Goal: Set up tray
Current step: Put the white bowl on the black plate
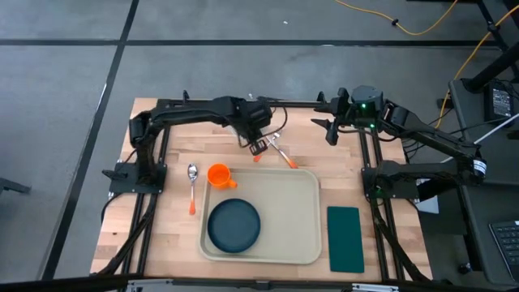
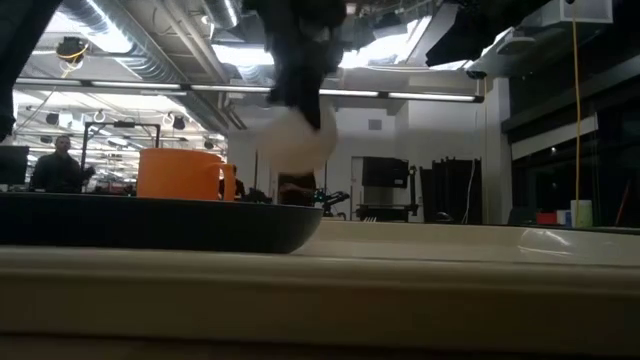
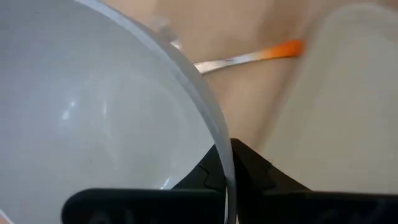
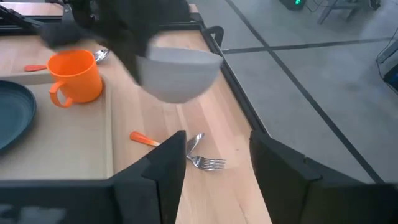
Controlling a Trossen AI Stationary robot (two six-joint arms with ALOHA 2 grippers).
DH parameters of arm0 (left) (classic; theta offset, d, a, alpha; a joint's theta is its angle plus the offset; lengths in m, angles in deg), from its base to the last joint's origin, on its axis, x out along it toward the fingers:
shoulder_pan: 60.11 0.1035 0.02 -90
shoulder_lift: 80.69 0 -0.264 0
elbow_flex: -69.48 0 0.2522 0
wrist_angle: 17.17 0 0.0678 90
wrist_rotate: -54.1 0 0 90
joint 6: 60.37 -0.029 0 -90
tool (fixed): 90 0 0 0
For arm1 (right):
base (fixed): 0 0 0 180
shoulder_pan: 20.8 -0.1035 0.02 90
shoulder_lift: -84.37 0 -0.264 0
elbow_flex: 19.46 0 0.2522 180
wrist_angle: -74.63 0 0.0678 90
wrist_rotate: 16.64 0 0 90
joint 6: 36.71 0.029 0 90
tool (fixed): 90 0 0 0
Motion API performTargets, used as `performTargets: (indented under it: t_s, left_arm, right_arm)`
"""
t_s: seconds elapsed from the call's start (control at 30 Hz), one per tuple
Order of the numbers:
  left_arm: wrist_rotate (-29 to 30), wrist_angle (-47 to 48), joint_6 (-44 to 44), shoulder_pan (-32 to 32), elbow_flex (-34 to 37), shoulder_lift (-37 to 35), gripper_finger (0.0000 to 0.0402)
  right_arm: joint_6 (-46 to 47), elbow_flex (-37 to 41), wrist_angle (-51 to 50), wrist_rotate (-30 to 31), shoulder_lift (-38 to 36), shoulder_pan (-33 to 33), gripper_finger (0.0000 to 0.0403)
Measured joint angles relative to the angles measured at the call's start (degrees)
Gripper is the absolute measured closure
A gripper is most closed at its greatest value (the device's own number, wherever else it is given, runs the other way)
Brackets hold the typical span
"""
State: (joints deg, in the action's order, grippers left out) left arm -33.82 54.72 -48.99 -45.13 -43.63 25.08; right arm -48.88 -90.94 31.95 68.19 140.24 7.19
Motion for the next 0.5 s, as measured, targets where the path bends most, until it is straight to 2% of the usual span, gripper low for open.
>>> performTargets:
  t_s: [0.27, 0.5]
  left_arm:
    - [2.80, 10.12, 5.13, -13.54, -8.28, -4.70, 0.0400]
    - [7.37, 11.62, 13.27, -28.29, -8.86, -5.91, 0.0400]
  right_arm:
    - [1.67, 0.00, -0.39, 0.00, 0.00, 0.00, 0.0221]
    - [7.74, 0.00, -1.95, 0.01, 0.00, 0.00, 0.0221]
